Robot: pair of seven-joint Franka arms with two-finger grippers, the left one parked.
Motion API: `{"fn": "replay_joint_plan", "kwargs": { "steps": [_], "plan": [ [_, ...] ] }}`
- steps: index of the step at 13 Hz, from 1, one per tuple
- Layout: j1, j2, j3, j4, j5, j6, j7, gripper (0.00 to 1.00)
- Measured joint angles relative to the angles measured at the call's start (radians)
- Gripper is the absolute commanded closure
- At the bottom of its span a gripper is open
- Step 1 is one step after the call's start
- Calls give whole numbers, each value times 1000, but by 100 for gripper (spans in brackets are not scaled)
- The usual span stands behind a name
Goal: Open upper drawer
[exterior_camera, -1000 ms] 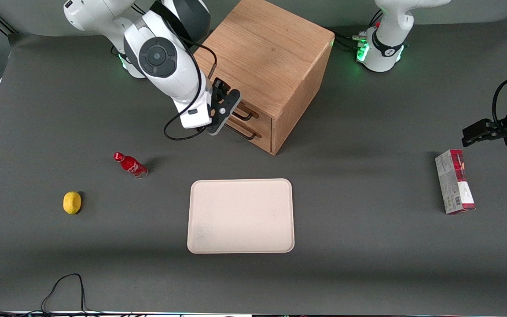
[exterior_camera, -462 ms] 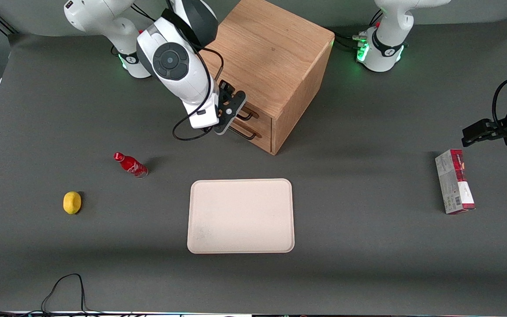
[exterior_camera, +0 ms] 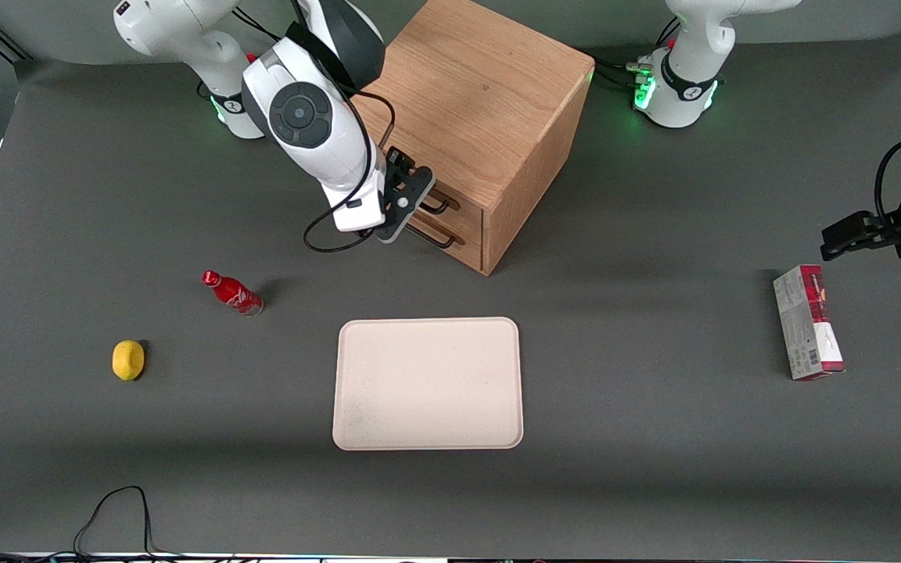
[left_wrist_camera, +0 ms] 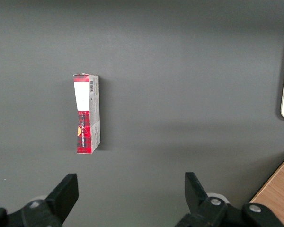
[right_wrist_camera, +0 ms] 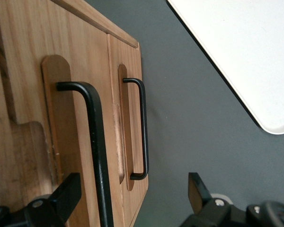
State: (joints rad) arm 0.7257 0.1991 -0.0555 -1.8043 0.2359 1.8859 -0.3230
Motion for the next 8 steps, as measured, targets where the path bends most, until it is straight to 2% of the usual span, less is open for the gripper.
{"fn": "replay_joint_plan", "kwargs": {
  "steps": [8],
  "plan": [
    [0, -6, -5, -45, -1, 61, -4, 0]
  ]
}}
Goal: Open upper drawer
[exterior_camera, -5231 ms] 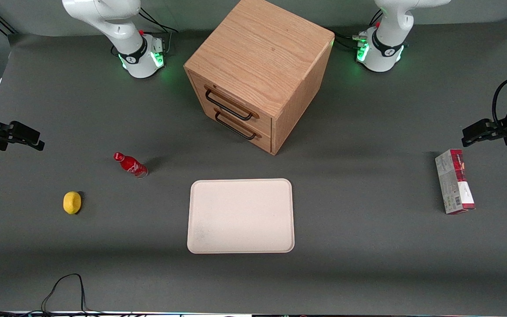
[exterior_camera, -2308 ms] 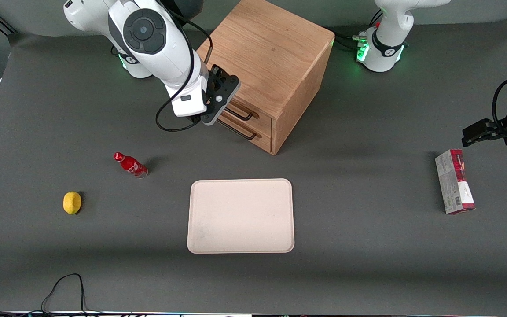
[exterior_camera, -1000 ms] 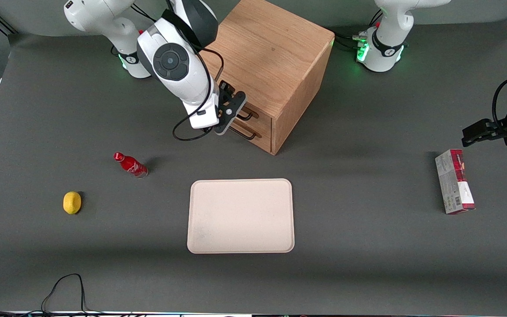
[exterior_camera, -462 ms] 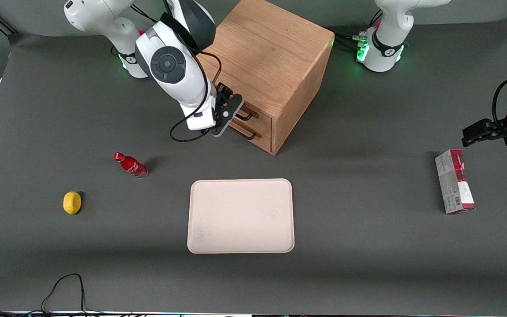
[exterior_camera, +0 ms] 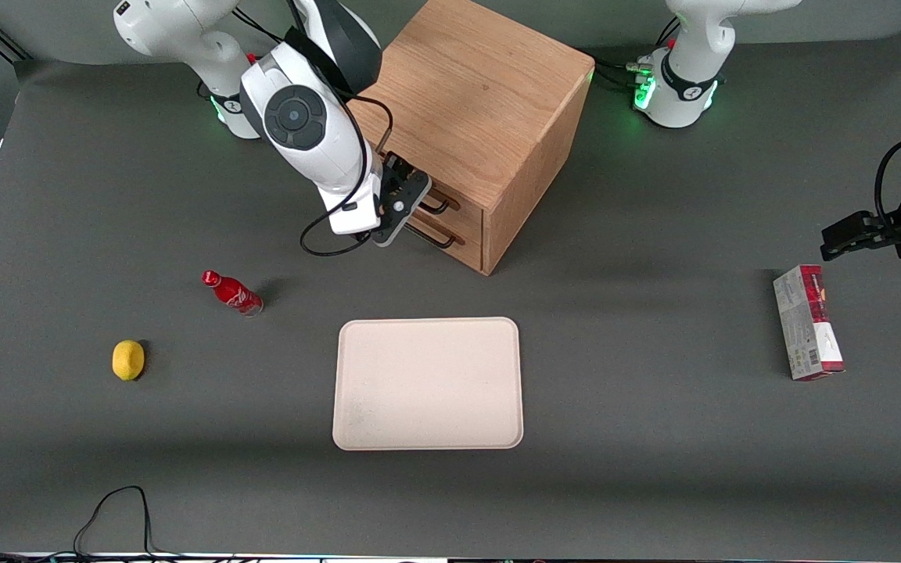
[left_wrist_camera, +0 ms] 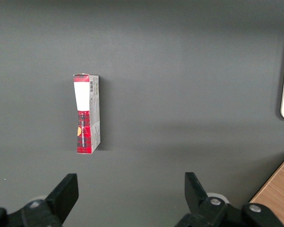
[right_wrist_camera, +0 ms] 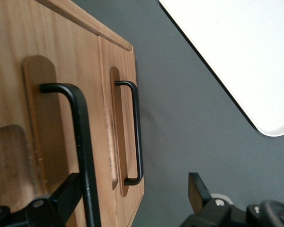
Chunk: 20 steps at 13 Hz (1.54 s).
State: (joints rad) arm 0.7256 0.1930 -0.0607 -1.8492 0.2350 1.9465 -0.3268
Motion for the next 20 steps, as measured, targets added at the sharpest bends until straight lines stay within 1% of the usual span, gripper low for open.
{"fn": "replay_joint_plan", "kwargs": {
  "steps": [14, 20],
  "plan": [
    [2, 5, 3, -47, -17, 60, -7, 0],
    [2, 9, 3, -48, -26, 62, -7, 0]
  ]
}}
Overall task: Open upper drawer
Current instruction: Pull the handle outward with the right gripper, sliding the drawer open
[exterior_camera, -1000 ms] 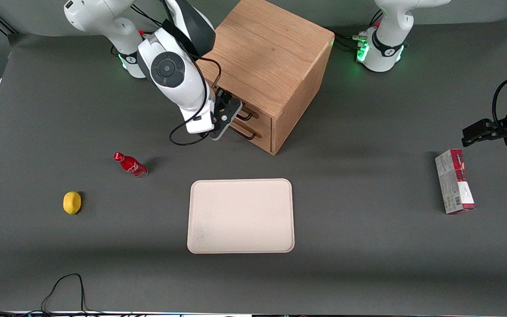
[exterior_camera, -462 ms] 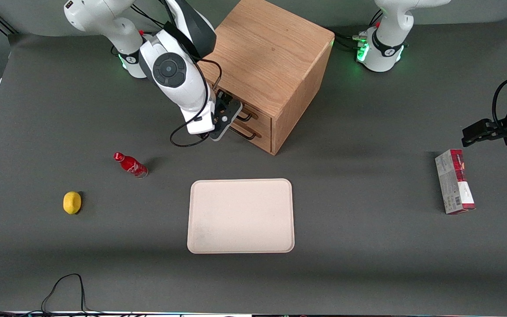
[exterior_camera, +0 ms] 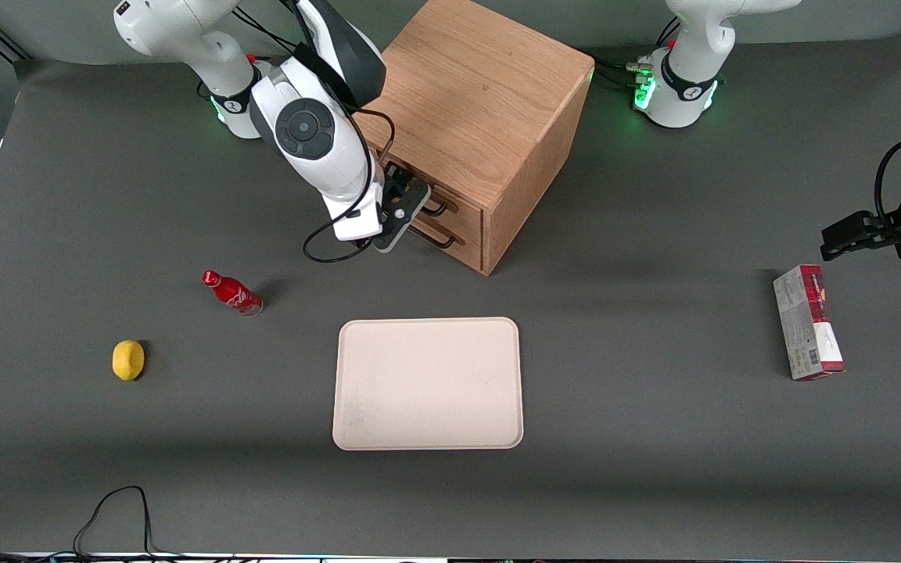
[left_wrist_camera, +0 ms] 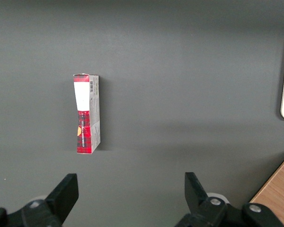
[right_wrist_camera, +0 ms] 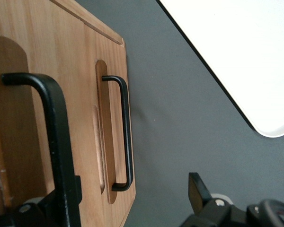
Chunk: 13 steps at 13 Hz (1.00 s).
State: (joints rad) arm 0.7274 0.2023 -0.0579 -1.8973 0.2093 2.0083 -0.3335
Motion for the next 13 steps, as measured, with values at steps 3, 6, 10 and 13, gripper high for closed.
{"fn": "replay_joint_plan", "kwargs": {
  "steps": [3, 6, 10, 13],
  "plan": [
    [-1, -1, -17, 5, -54, 10, 0, 0],
    [-6, -1, -33, 14, -96, 12, 0, 0],
    [-6, -1, -57, 23, -102, 12, 0, 0],
    [-6, -1, -74, 31, -134, 12, 0, 0]
  ]
}}
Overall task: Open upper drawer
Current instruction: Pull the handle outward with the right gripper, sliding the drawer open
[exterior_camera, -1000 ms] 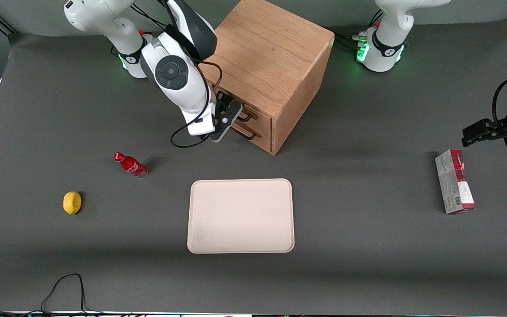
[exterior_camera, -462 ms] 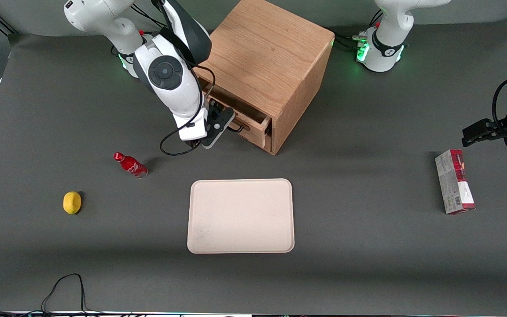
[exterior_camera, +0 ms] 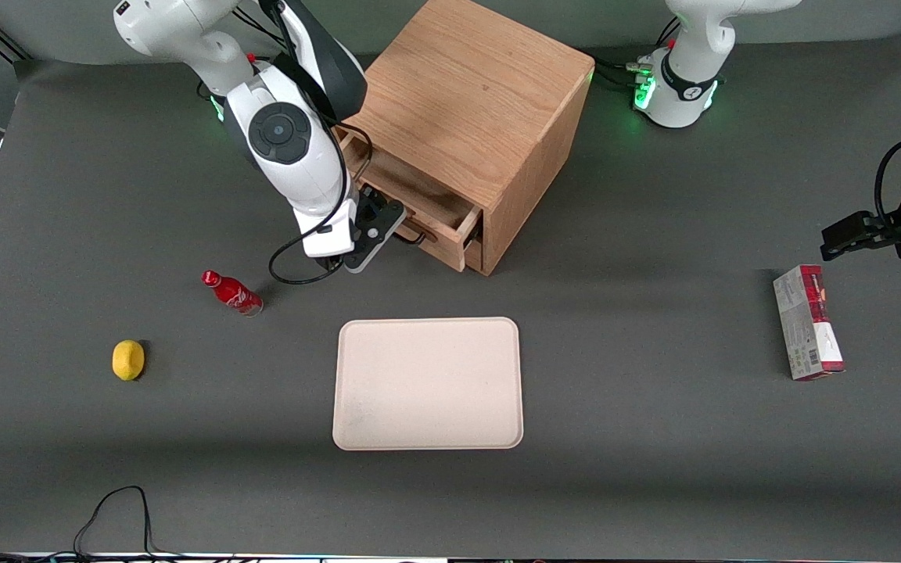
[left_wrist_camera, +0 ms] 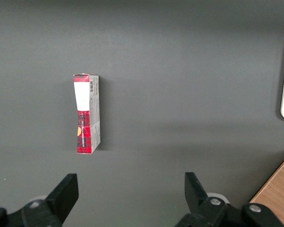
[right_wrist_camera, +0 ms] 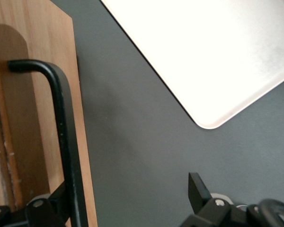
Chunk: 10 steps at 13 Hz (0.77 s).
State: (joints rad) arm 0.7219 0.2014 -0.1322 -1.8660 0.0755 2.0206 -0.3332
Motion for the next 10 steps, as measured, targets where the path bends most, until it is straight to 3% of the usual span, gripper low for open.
{"fn": "replay_joint_plan", "kwargs": {
  "steps": [10],
  "plan": [
    [-45, 38, -48, 54, -6, 1, -35, 0]
  ]
}}
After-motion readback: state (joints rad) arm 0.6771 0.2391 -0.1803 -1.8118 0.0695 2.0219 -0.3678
